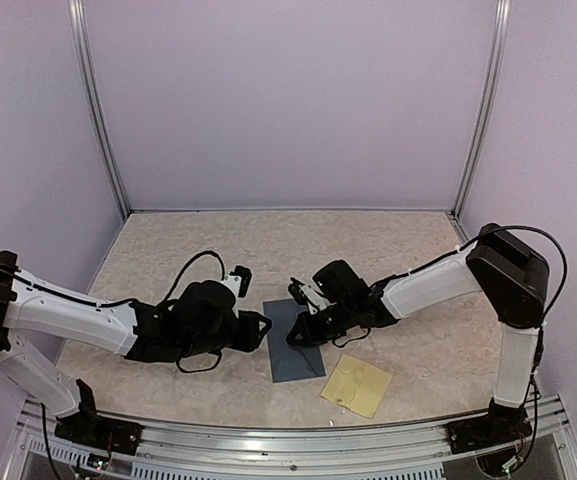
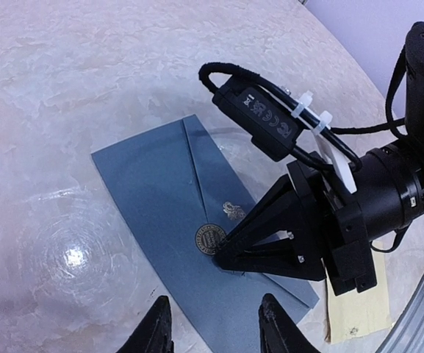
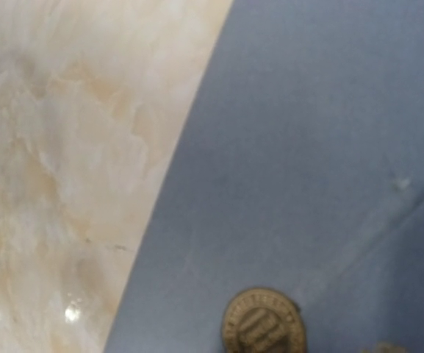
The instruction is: Place the letter into the envelope and seal it
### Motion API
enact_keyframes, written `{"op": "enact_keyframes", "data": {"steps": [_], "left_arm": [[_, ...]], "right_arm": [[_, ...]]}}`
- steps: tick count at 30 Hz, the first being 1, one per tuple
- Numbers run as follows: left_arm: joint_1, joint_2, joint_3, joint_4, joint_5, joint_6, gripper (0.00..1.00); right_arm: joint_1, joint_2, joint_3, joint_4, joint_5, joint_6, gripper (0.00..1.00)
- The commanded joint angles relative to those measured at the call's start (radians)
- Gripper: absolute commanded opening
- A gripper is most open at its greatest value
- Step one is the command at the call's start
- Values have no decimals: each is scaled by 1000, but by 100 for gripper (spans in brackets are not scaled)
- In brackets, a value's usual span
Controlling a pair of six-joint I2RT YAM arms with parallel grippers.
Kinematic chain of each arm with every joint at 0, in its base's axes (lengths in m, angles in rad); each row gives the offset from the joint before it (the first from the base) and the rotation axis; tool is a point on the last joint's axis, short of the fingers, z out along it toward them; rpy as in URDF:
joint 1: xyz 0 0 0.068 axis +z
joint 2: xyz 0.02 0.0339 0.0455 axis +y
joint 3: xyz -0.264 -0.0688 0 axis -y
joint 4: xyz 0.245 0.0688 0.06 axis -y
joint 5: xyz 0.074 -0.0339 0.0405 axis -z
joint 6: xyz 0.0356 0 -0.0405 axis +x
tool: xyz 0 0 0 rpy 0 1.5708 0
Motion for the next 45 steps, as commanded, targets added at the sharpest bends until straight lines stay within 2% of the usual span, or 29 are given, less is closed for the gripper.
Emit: {"op": "enact_keyframes", "data": {"steps": [1, 9, 18, 26, 37, 45], "left_arm": [[23, 46, 46, 43, 42, 35, 37], [98, 207, 137, 132, 144, 84, 31], [151, 410, 191, 214, 193, 119, 12], [162, 463, 172, 232, 172, 115, 2], [163, 475, 128, 244, 174, 93, 0], [164, 478, 122, 228, 156, 73, 0]], "right_arm": [[15, -76, -21, -19, -1, 4, 7], [14, -145, -43, -44, 56, 11, 8], [10, -79, 12, -41, 80, 14, 4], [1, -5, 57, -25, 76, 9, 2], [-9, 76, 72, 7, 58, 14, 1], [-11, 60, -14, 21, 72, 38, 1]]}}
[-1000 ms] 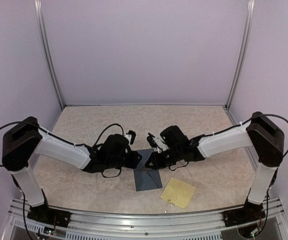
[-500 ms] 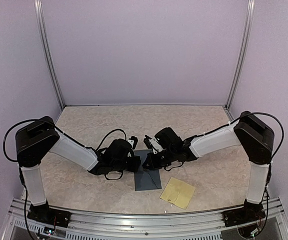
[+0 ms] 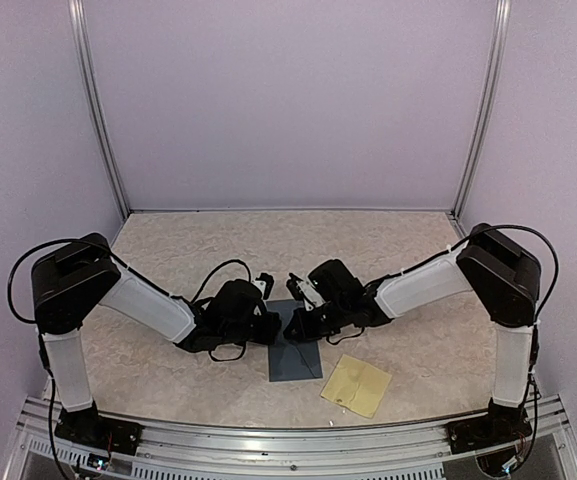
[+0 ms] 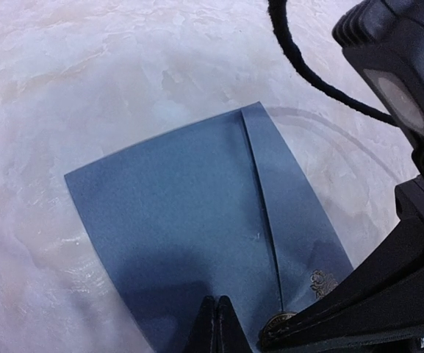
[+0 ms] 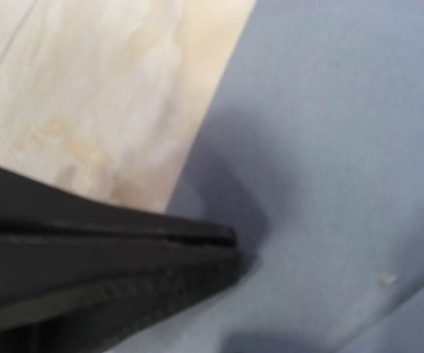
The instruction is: Place the letter into the envelope and seal it
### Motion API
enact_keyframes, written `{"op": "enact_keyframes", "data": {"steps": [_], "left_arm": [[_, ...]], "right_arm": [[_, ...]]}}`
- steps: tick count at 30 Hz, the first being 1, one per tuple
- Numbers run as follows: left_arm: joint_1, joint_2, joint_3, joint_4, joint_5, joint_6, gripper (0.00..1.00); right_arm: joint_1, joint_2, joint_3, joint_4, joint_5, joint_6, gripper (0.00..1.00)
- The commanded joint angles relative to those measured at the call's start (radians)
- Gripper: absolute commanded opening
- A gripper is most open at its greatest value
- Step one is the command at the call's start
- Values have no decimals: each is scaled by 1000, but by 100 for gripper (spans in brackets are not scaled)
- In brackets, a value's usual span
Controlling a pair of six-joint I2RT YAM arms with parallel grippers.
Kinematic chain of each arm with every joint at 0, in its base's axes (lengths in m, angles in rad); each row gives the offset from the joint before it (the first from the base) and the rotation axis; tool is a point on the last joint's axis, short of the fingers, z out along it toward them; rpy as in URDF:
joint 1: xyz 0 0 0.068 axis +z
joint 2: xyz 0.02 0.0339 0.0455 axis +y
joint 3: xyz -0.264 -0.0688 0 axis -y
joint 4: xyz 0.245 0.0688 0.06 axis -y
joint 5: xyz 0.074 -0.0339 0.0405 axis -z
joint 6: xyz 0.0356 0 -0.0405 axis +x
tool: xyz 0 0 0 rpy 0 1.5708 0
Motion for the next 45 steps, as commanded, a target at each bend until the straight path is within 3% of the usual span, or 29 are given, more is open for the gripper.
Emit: {"op": "enact_keyframes", "data": {"steps": [1, 12, 27, 38, 45], "left_arm": [[7, 24, -24, -31, -18, -20, 0], [14, 25, -27, -48, -32, -29, 0], [13, 16, -22, -47, -20, -26, 0], [8, 15, -21, -46, -18, -28, 0], [7, 16, -19, -49, -19, -26, 0]], "right_arm": [[-6, 5, -74, 4, 13, 20, 1], [-3, -58, -201, 40, 14, 55, 1], [1, -179, -178, 14, -18, 42, 2], [-6, -52, -11, 5, -38, 11, 2], [-7, 17, -3, 26, -63, 22, 2]]}}
